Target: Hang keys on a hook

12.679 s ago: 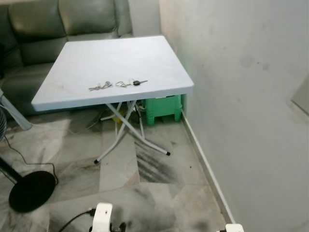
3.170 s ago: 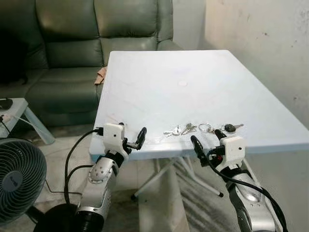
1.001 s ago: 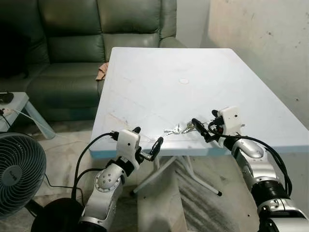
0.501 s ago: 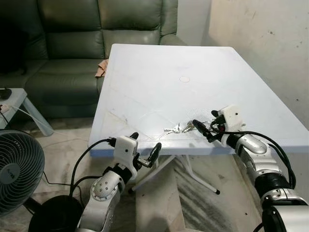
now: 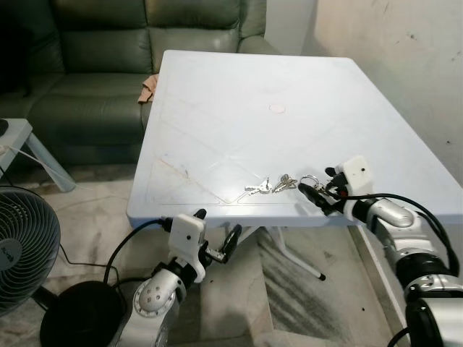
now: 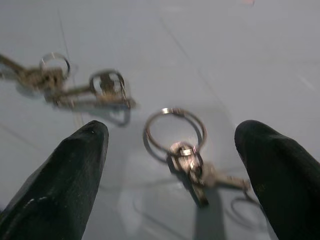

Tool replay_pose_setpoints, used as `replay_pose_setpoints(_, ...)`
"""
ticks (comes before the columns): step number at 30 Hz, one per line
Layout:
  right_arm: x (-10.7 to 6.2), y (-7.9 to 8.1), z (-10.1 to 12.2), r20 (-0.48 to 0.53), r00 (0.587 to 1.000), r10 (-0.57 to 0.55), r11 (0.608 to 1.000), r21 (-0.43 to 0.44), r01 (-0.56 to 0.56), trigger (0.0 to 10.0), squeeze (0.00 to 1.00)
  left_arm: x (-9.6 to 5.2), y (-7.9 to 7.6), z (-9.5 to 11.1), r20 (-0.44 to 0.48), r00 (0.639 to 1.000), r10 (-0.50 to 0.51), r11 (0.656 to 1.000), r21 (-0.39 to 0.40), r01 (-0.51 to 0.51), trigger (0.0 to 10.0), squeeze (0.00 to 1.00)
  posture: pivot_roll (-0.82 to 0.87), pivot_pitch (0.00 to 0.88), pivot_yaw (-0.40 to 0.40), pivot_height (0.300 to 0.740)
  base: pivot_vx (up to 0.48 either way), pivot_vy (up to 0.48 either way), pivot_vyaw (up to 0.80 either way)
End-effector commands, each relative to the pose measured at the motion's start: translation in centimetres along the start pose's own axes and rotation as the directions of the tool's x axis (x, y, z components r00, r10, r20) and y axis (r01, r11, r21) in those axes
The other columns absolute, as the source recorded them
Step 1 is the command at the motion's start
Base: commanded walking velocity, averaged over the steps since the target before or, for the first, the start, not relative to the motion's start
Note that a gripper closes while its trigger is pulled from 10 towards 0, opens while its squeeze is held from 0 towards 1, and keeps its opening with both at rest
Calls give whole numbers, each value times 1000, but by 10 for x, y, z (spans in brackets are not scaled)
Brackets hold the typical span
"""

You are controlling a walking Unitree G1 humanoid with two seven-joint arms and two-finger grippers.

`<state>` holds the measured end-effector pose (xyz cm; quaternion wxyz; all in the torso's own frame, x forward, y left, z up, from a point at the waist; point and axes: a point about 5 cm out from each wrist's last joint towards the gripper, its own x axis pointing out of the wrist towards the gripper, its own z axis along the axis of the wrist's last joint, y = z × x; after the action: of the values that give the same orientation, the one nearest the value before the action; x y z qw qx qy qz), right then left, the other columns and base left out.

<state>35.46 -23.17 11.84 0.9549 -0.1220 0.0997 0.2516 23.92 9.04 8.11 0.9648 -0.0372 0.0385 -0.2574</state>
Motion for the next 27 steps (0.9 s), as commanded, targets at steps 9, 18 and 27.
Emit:
replay_pose_setpoints(9, -2, -2, -1, -28, 999, 37, 999, -24, -37, 0, 0, -6, -3, 2, -10, 1000, 3, 1000, 6, -3, 10000, 0, 22, 161, -48, 740, 0, 0, 0)
replay_pose_setpoints(18, 0, -2, 2, -2, 1000, 23, 1000, 12, -23, 4039, 0, -10, -5, 0, -27, 1000, 9, 1000, 1, -9, 10000, 0, 26, 177, -51, 740, 0, 0, 0)
replay_pose_setpoints(27, 1, -8, 11, 59, 998, 7, 994, 108, -13, 10000, 0, -12, -5, 1, -38, 999, 19, 1000, 5, -19, 10000, 0, 31, 177, -50, 740, 0, 0, 0)
